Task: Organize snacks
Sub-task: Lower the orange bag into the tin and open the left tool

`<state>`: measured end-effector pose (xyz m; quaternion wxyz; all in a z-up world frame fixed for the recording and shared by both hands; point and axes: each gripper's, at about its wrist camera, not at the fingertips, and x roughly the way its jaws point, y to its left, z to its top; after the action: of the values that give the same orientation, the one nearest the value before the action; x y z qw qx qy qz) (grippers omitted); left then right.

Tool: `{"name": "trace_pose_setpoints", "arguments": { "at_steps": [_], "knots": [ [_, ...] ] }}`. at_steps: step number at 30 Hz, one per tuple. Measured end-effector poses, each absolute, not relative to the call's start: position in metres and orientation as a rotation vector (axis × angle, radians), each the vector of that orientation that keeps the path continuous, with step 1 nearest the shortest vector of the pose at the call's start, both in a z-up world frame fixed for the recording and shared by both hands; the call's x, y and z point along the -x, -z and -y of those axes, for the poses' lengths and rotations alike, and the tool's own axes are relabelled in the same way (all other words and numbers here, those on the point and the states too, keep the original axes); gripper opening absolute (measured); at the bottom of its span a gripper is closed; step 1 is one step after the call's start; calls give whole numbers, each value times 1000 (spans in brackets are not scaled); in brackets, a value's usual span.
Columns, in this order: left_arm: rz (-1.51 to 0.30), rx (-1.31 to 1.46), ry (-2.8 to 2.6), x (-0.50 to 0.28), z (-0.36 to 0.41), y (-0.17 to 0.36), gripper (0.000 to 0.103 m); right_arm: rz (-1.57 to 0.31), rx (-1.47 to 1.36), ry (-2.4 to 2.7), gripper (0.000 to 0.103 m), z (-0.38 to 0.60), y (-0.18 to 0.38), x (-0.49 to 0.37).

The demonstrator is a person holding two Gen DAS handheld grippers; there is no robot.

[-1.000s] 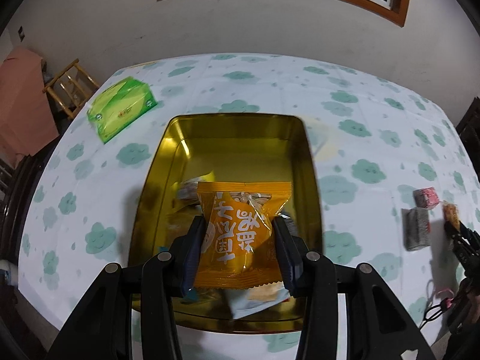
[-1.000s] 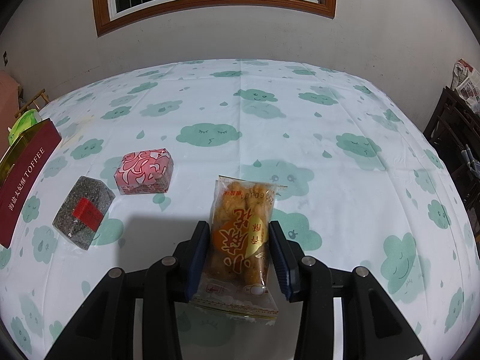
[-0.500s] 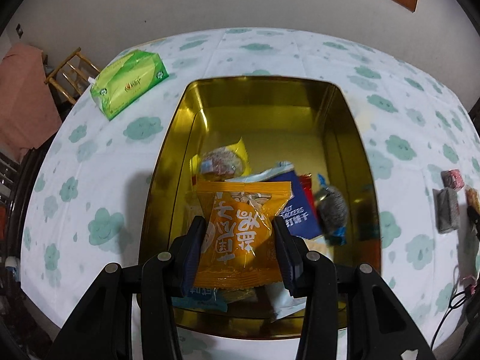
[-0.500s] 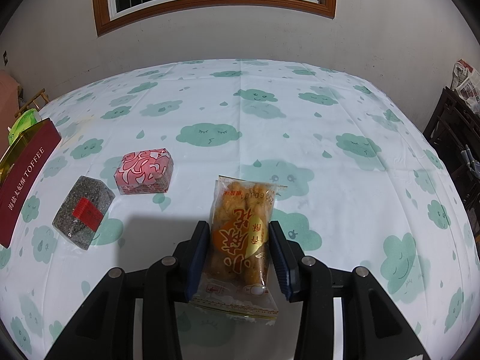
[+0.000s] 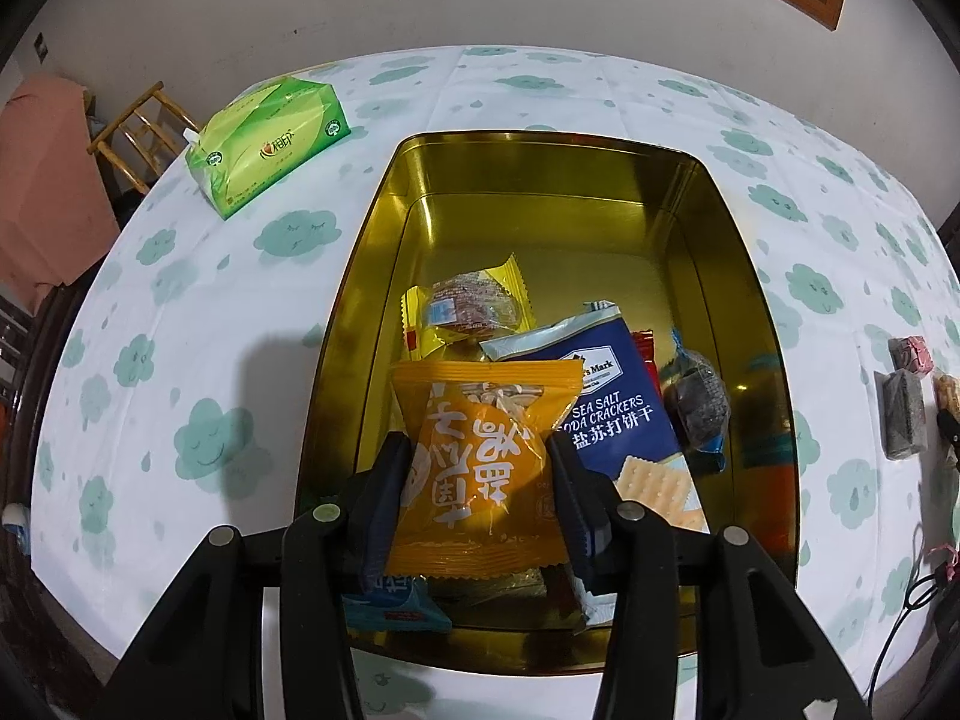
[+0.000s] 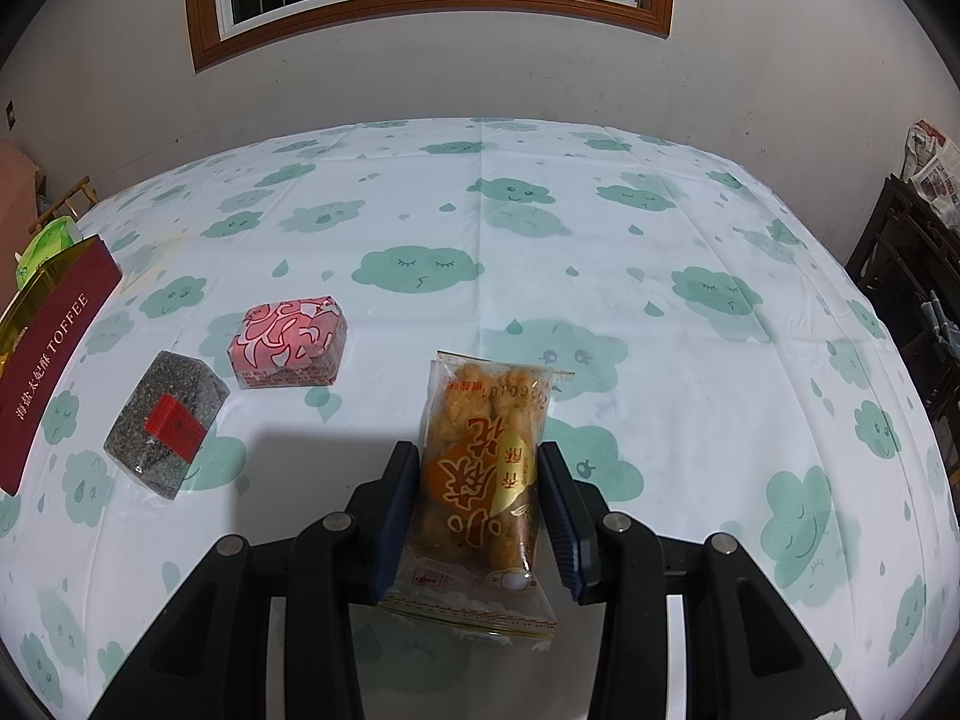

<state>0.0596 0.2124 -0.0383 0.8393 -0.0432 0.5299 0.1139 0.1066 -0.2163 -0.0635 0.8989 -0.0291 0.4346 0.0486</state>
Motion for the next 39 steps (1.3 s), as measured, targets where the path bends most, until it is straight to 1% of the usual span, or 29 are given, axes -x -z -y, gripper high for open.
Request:
{"name": "trace_pose_setpoints", "arguments": {
  "at_steps": [5, 16, 18, 30, 38, 39],
  "knots": [
    [-1120, 90, -244, -59, -213, 38, 46, -900, 60, -101, 42, 216, 63, -107],
    [-1110, 87, -228, -54, -209, 31, 46, -900, 61, -100, 42, 216, 63, -106],
    [-1099, 86, -221, -53, -208, 27, 51, -899, 61, -100, 42, 216, 63, -106],
    [-1042, 100, -188, -43, -199, 4, 63, -899, 61, -100, 42, 216, 63, -106],
    [-975, 70, -231, -28, -195, -8, 64, -899, 61, -100, 42, 216, 63, -106],
    [-963, 63, -236, -26, -195, -10, 66, -899, 60, -100, 42, 216, 63, -106]
  ]
}}
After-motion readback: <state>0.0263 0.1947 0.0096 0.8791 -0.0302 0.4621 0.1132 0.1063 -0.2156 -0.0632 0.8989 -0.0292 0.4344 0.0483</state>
